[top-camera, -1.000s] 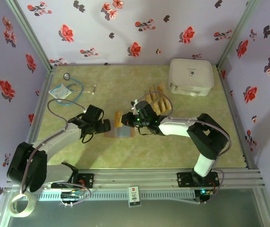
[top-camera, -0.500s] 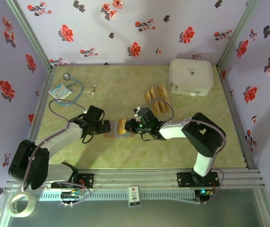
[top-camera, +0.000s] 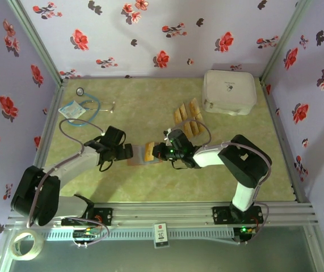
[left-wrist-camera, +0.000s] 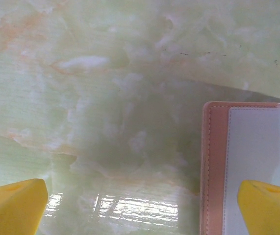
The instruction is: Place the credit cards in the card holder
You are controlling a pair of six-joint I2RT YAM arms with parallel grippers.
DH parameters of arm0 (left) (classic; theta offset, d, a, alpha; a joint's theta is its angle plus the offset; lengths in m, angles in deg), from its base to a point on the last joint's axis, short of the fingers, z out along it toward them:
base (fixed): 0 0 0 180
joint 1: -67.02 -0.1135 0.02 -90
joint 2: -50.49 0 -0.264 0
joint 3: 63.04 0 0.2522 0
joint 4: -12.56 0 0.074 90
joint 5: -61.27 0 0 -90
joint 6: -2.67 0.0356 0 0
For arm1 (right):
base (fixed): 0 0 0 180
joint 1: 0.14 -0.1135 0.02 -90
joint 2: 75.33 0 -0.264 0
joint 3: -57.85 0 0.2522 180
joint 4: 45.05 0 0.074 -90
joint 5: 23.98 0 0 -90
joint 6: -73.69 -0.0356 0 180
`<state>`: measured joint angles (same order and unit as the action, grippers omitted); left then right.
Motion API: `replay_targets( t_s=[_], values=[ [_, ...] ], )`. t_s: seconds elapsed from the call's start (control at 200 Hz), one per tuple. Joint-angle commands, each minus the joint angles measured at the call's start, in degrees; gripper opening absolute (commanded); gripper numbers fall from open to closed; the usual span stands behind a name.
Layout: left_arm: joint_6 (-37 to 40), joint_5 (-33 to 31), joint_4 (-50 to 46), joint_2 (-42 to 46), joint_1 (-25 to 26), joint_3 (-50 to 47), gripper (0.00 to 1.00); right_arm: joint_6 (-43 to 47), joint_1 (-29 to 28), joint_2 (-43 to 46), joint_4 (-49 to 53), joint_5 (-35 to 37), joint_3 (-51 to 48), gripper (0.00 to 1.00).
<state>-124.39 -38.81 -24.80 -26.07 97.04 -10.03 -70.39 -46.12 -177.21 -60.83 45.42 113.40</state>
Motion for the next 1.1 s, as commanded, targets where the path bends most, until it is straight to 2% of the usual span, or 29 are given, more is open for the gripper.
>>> replay_targets(
  t_s=[0.0,0.575,1.095],
  values=[
    [0.79,-0.63,1.34,-1.52,0.56,-0.37,1.00,0.33,0.52,-0.27,-1.73,-0.79,-1.26,0.00],
    [-3.21,-0.37,4.04,-1.32,3.88,-3.22,1.00,-0.71,0.77,-1.07,-4.36,-1.77,-2.23,0.00],
    [-7.59,-2.44,3.60,-1.84,4.08,-6.72,1.00,0.26,2.95,0.51,-7.57,-5.84,-2.01,0.00]
  ],
)
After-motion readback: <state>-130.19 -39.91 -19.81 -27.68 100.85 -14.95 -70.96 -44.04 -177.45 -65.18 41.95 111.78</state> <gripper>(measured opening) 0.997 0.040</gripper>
